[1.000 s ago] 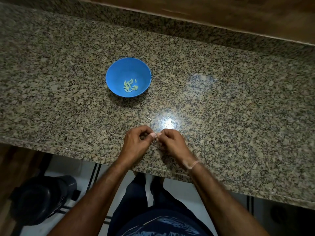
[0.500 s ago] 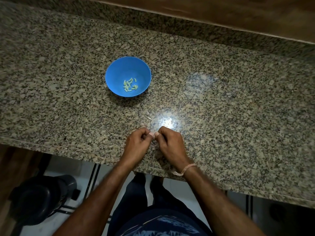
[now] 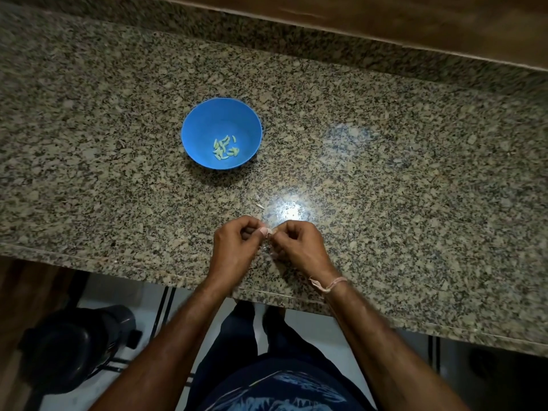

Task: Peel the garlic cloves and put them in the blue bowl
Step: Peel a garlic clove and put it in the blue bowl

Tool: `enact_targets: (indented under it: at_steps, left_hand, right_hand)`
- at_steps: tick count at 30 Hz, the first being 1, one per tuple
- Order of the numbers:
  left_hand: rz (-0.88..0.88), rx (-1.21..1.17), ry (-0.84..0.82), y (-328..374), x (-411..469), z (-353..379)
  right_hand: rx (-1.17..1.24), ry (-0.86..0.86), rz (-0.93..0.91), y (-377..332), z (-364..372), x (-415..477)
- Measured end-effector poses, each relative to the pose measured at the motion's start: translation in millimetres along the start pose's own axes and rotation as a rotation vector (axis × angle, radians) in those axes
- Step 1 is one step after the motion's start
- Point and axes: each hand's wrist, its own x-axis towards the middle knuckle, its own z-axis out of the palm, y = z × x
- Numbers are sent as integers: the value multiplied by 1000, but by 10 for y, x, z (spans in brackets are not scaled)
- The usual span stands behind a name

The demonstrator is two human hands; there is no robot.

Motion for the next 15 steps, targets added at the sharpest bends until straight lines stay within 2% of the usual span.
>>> enact_targets:
  at_steps: [4,8,10,11,13,15]
  left_hand:
    - [-282,-451,-87,13,1,20]
    - [-503,-783,-158,-43,56,53]
    - [-520,-785,-150,-49,62,59]
    - [-477,-695,-135,-53,60,52]
    - [-322,-422,-86,-49,74,25]
    - [-264,-393,-63,-42,111,8]
  right_hand:
    - [-142,104,-113,11,34,29]
    - [-96,127,-94,24,57,29]
    - [-189,158,-174,24,90,0]
    - [-230,162,-199,22,104,-12]
    - [-190,149,-145,25,106,-13]
    - [-132,144,-83,38,99,7]
